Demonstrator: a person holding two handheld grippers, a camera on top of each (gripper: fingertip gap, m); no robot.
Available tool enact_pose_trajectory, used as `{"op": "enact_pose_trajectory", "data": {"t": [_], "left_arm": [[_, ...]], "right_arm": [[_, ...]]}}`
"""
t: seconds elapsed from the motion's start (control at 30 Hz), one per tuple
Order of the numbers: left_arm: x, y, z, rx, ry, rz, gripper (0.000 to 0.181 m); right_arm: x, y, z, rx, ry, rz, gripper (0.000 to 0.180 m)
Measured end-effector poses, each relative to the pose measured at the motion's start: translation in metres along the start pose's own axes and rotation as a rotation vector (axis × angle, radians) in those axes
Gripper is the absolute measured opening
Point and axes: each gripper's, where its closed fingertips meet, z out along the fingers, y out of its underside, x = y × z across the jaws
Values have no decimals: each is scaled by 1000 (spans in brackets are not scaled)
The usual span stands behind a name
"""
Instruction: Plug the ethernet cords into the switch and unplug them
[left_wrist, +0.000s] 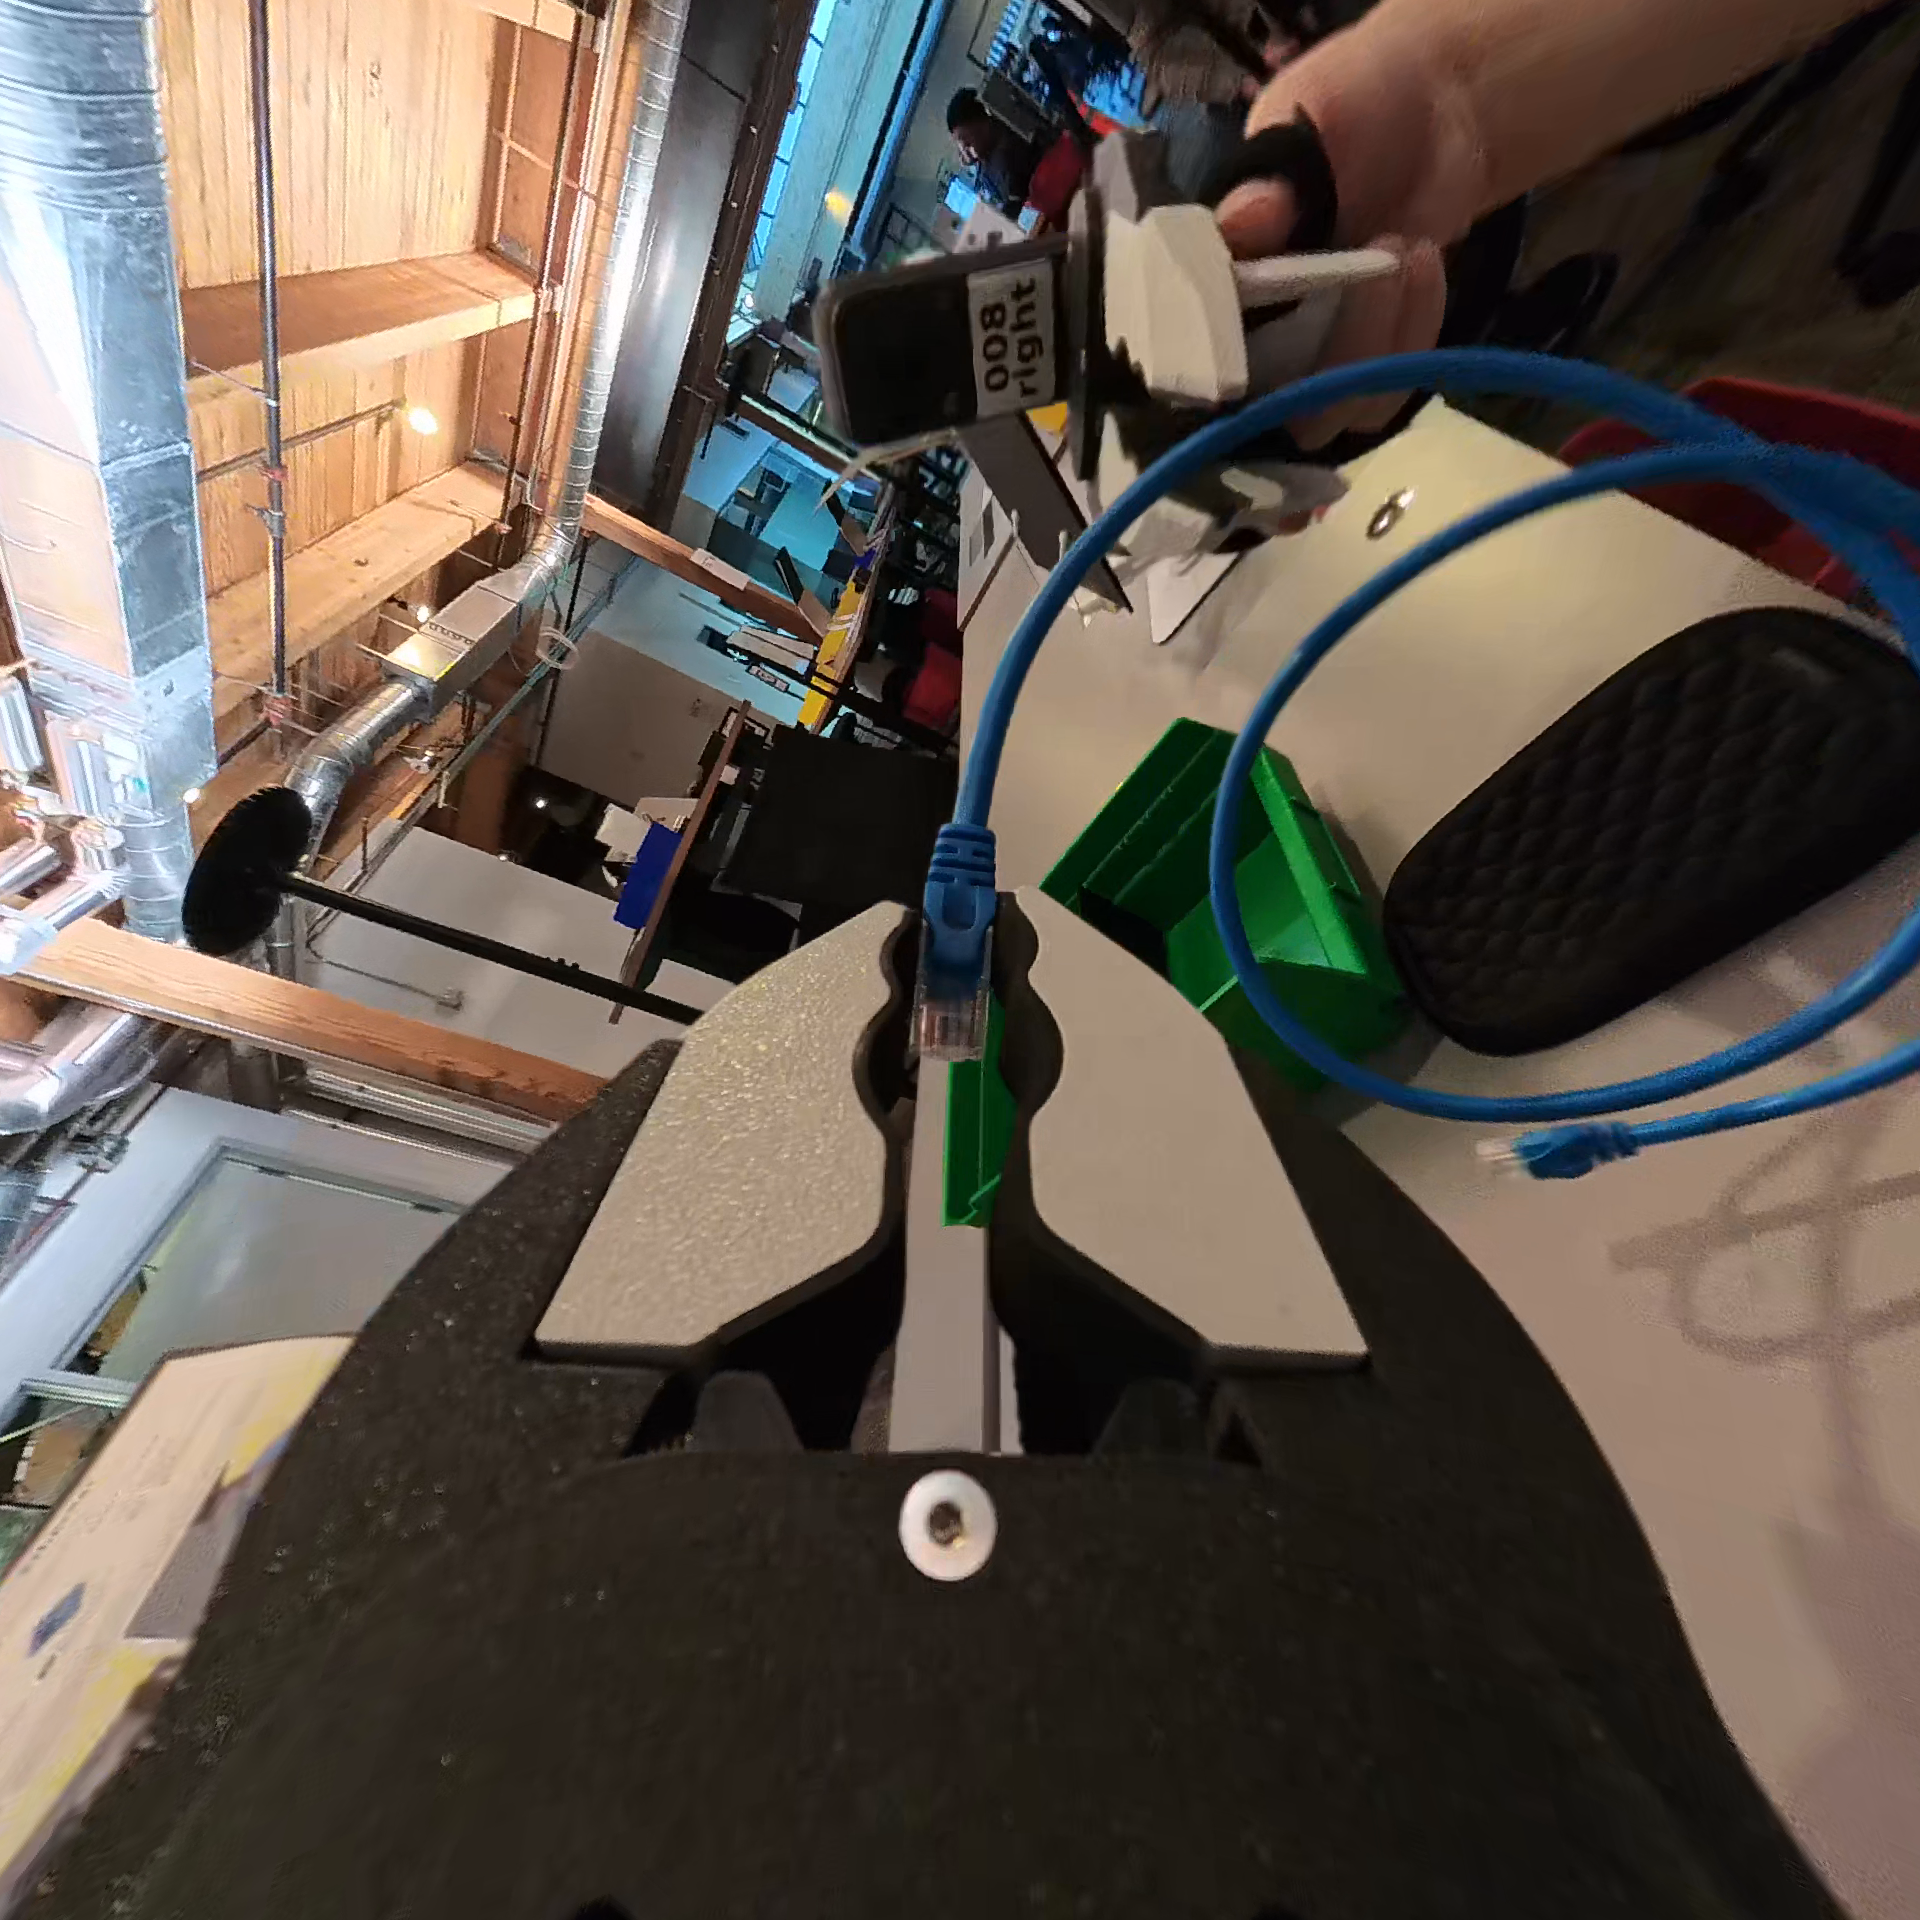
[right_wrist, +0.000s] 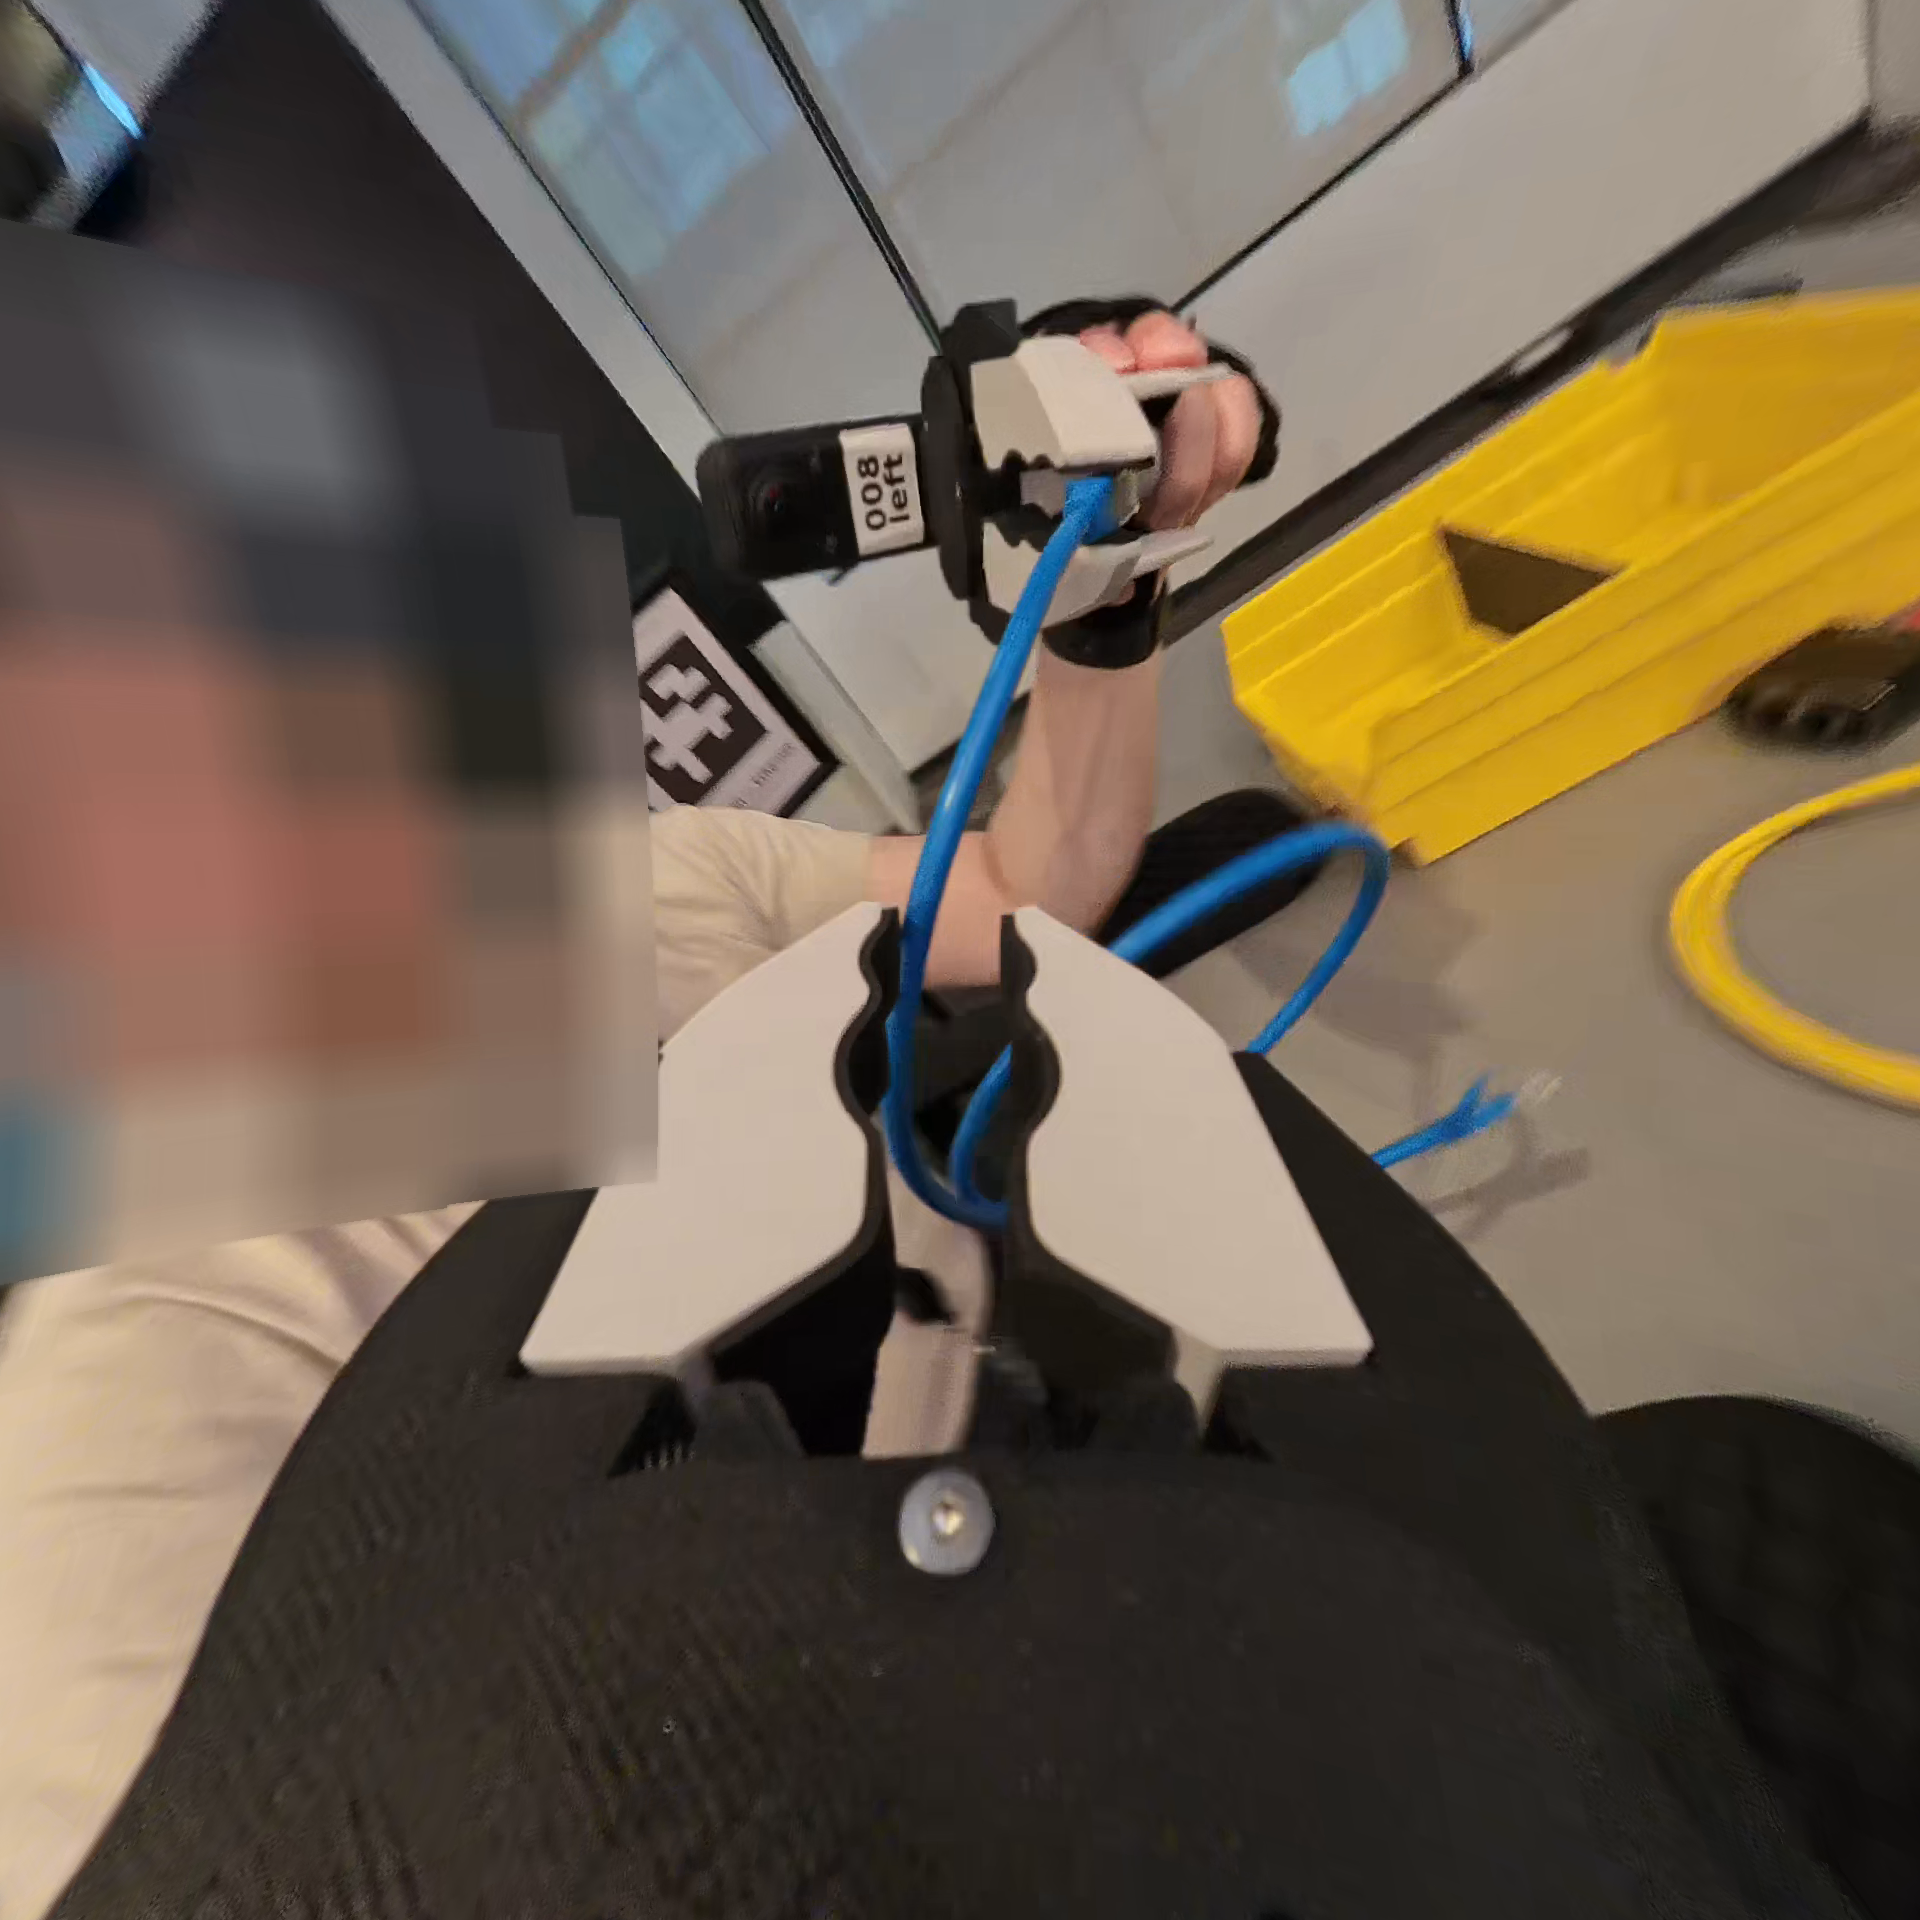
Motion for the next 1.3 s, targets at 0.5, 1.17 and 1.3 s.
{"op": "enact_pose_trajectory", "data": {"t": [0.5, 1.17, 1.3], "left_arm": [[-20, 2, -15, 101, 79, -409, 13], [-20, 53, -34, 53, 175, -788, 30], [-33, 51, -45, 221, 247, -1097, 42]], "right_arm": [[16, -76, 81, 216, 326, -1047, 43], [66, -81, 102, 178, 332, -1097, 12], [64, -89, 93, 238, 407, -1182, 12]]}}
